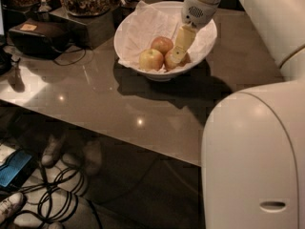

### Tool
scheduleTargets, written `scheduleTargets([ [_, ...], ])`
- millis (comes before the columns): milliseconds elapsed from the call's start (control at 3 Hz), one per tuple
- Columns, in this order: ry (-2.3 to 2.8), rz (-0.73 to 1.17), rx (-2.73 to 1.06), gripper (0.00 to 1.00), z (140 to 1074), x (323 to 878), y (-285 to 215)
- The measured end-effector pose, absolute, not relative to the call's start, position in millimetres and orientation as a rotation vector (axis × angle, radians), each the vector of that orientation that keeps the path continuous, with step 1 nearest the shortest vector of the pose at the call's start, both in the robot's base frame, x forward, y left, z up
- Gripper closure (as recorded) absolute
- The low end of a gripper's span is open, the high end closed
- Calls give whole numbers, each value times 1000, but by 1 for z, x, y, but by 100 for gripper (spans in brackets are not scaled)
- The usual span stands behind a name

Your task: Pick apple from white bowl

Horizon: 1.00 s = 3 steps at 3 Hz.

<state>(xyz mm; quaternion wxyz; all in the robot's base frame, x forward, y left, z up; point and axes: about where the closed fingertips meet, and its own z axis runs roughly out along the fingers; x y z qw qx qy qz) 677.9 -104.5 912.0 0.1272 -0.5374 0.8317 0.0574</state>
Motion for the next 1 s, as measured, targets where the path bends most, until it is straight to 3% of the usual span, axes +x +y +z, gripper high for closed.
scheduleTargets([
  [1000,2434,177,-1586,31,899,680,-102],
])
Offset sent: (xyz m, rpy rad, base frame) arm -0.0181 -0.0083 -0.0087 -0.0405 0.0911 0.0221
